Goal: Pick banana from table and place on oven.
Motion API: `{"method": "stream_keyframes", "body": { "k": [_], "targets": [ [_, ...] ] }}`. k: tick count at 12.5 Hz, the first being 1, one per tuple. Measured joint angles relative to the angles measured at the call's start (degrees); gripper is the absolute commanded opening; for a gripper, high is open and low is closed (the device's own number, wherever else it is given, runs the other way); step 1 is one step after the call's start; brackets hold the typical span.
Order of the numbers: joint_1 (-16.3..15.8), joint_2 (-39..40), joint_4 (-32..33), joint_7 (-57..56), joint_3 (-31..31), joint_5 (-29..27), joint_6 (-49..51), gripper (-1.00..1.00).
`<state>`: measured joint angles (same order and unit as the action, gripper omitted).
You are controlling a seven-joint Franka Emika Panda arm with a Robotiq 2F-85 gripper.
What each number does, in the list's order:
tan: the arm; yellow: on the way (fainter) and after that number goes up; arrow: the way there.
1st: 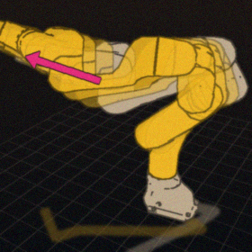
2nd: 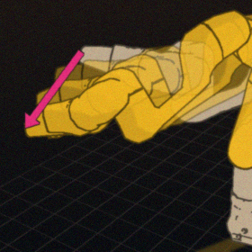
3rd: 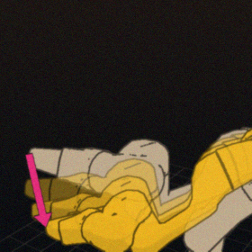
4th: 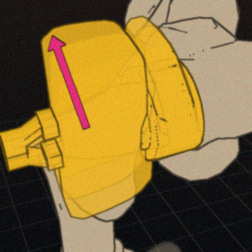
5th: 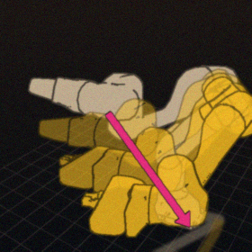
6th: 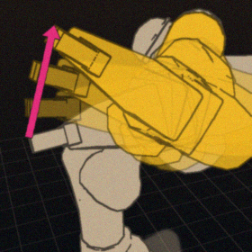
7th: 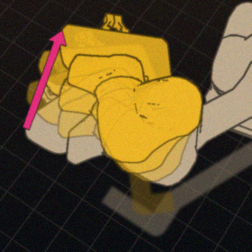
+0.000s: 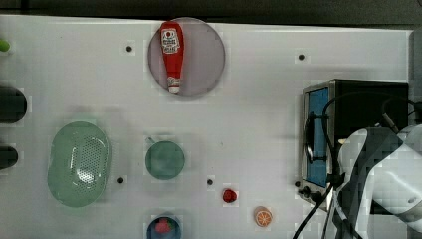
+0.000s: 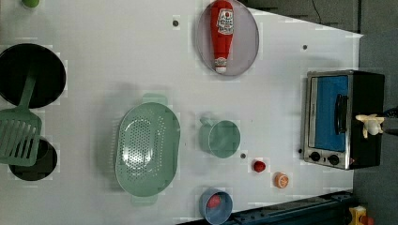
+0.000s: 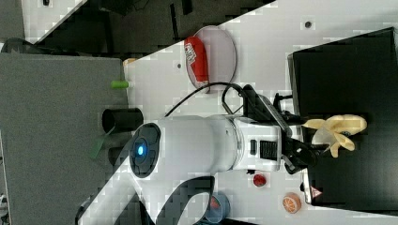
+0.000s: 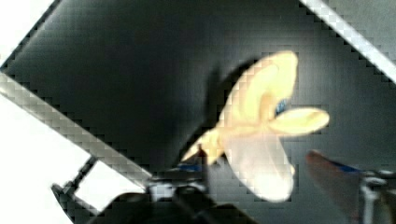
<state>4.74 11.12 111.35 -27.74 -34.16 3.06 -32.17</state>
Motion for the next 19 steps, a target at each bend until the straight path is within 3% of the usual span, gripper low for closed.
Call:
{"method": "stream_keyframes", "body": {
  "k": [1,4,8,14,16,19],
  "targets": [
    [0.1,0.0,-0.1,-0.4,0.0,0.1,0.8,1.0],
    [0.3,-1.0,0.3,-0.6,1.7,-0.1,4.3,1.0],
    [-0.4,-5.5,-1.0,-0.1,11.4,-0.5,12.0,1.0],
    [-9.7,-24.5,-1.9,24.0,32.0,-3.0,26.2,1.0],
    [-11.3,-29.9,-1.7,30.4,36.0,-3.4,27.8,1.0],
    [-11.7,-31.9,-3.1,34.3,35.6,-3.5,27.3,1.0]
  ]
}}
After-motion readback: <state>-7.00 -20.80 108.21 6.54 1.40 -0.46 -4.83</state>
